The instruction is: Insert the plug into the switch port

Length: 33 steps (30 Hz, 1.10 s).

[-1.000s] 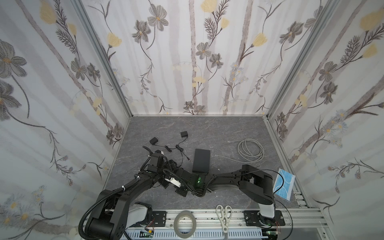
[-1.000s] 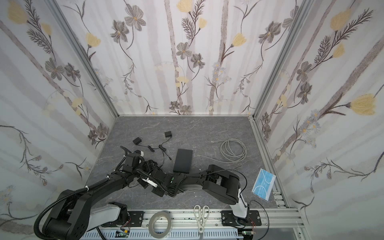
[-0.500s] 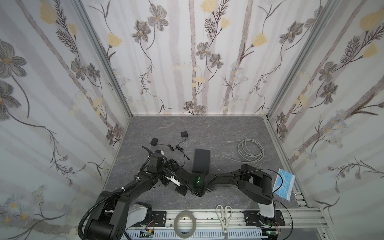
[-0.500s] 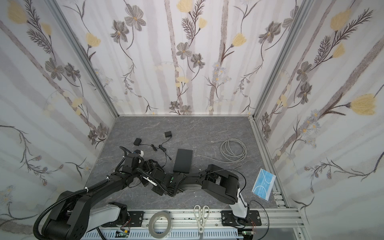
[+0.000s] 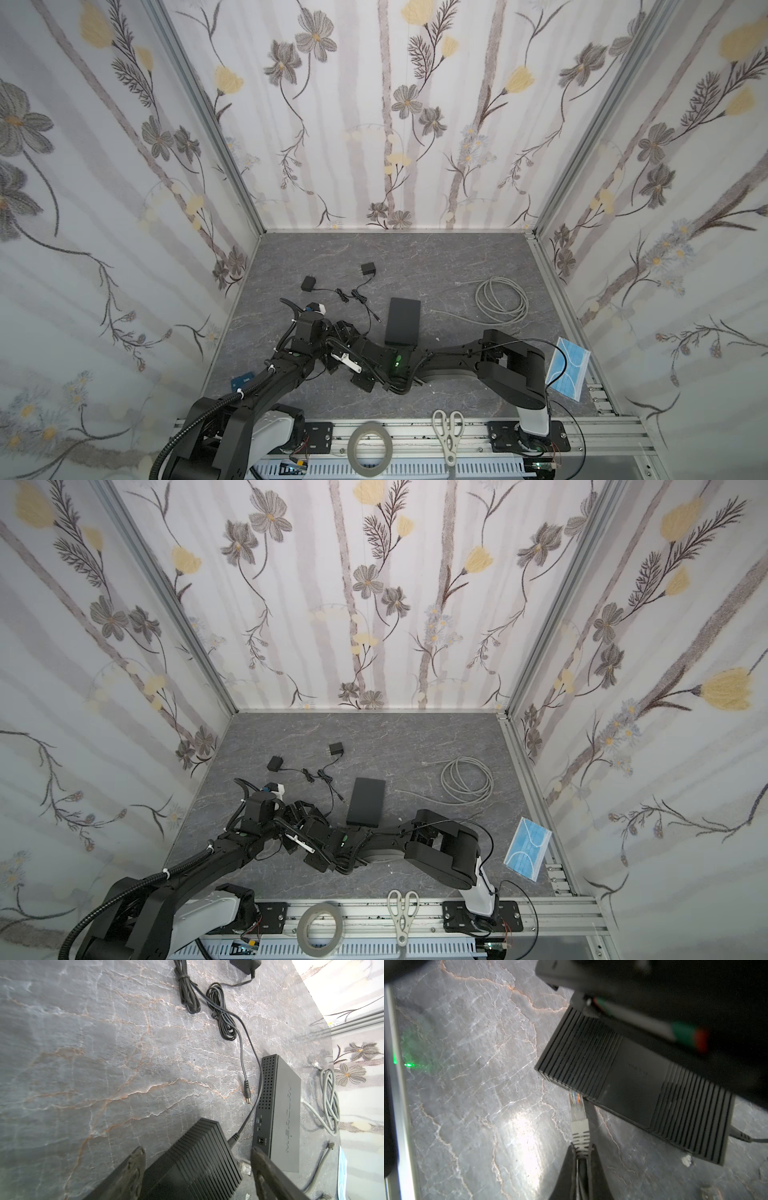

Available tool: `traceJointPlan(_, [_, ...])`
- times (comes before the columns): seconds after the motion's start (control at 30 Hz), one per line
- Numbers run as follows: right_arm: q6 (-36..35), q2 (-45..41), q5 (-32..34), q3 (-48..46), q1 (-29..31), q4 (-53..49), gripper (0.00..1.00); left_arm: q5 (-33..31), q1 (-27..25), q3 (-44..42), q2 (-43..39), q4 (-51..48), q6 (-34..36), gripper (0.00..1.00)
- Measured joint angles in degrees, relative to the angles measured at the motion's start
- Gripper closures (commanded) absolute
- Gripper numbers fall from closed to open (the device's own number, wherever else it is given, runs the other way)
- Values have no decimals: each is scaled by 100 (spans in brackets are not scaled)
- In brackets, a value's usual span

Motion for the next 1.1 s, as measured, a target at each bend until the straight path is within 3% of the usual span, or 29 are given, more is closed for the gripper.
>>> traceJointPlan(1.1, [402, -262, 459, -514, -15, 282, 98, -251, -118, -26, -48, -278, -24, 17])
